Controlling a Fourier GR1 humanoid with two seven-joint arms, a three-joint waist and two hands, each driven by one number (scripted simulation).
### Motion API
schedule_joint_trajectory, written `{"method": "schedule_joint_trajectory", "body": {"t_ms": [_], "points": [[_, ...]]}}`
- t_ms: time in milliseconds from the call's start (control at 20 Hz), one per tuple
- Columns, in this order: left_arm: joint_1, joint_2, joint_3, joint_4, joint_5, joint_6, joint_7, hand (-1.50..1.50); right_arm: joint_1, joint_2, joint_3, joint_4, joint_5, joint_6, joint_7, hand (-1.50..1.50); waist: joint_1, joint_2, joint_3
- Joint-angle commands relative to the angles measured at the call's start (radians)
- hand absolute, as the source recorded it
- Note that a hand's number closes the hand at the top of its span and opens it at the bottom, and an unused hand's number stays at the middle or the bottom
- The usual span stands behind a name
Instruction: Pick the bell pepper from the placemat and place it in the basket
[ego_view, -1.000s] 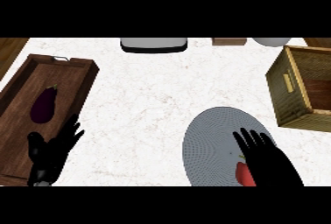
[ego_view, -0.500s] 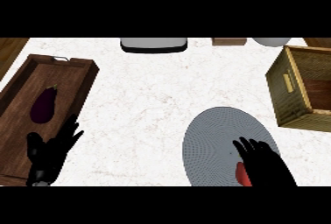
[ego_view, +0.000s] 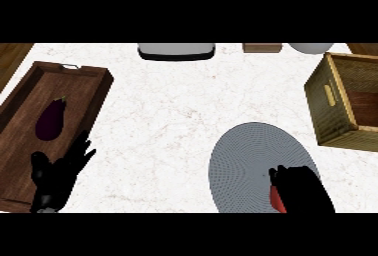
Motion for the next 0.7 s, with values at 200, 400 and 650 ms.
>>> {"method": "schedule_joint_trajectory", "body": {"t_ms": [200,400,650], "points": [[0.059,-0.037,-0.033,0.085,-0.036,0.013,0.026,0.0,0.072,0.024,-0.019,-0.076,0.029,-0.037,0.017,1.5,-0.013,0.011,-0.012],[0.079,-0.018,-0.018,0.068,-0.029,-0.001,0.022,0.0,0.028,0.205,-0.074,-0.18,-0.063,0.046,0.19,1.5,-0.008,0.011,-0.014],[0.058,-0.04,-0.031,0.048,-0.044,0.025,0.063,0.0,-0.015,0.238,-0.174,-0.269,-0.03,-0.011,0.214,1.5,-0.011,0.011,-0.012]]}}
